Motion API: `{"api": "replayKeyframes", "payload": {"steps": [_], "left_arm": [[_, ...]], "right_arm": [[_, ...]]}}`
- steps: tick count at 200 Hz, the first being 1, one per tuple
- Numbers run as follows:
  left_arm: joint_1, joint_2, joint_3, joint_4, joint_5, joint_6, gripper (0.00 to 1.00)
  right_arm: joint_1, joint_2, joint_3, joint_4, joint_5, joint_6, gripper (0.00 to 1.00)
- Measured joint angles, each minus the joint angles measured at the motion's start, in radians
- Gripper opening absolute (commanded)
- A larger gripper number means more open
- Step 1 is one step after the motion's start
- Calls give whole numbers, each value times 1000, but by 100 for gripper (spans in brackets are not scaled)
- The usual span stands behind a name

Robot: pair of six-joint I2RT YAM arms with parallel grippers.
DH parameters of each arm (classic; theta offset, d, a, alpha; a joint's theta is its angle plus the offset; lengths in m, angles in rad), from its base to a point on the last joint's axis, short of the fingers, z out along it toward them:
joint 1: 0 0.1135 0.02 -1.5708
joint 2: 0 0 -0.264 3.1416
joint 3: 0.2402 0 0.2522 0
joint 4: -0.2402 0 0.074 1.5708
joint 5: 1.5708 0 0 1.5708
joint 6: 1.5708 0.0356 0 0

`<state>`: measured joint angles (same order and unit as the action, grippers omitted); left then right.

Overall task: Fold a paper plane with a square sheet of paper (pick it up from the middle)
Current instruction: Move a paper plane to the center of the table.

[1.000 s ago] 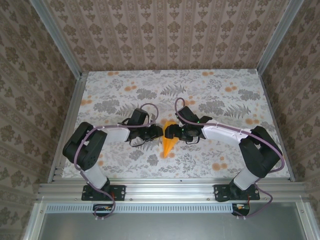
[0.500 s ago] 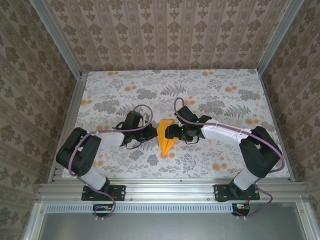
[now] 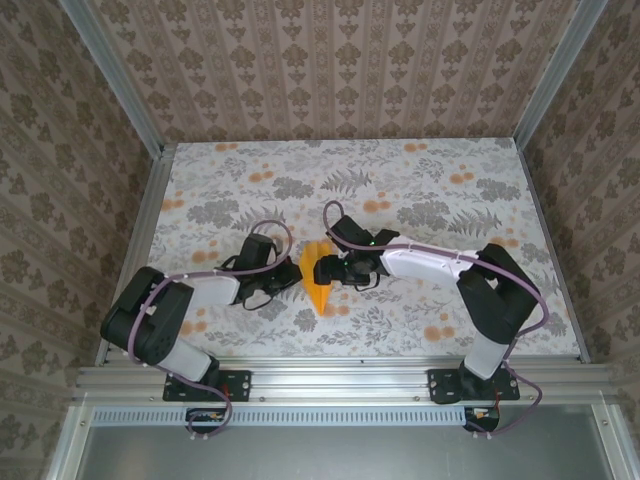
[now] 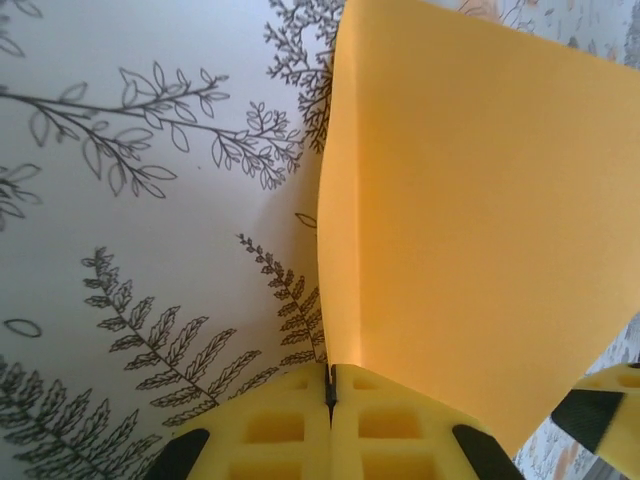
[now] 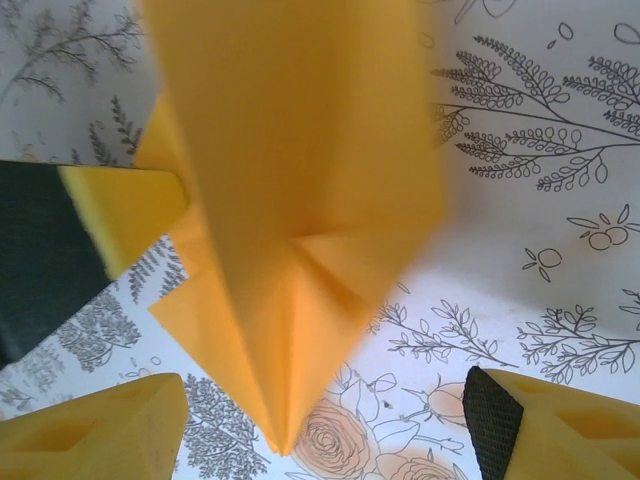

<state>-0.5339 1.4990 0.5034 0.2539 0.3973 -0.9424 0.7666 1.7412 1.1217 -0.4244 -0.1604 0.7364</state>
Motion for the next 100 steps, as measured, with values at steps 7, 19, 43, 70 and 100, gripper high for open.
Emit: {"api": "replayKeyframes", "payload": {"steps": [7,19,43,70,100], "left_arm": [[0,-10,0,0,-3,0,0],[0,-25,-1,0,-4,0,0],[0,-32,-5,1,-5,0,0],[0,-32,-13,-8,-8,0,0],[0,-28,-13,-28,-14,0,0]], "right_arm": [[3,7,4,-4,0,0,76],[6,17,11,-6,0,0,76],[26,34,31,-4,-4,0,75],[48,45,45,-1,-8,0,74],[56,84,78,-6,-10,-23,81]]}}
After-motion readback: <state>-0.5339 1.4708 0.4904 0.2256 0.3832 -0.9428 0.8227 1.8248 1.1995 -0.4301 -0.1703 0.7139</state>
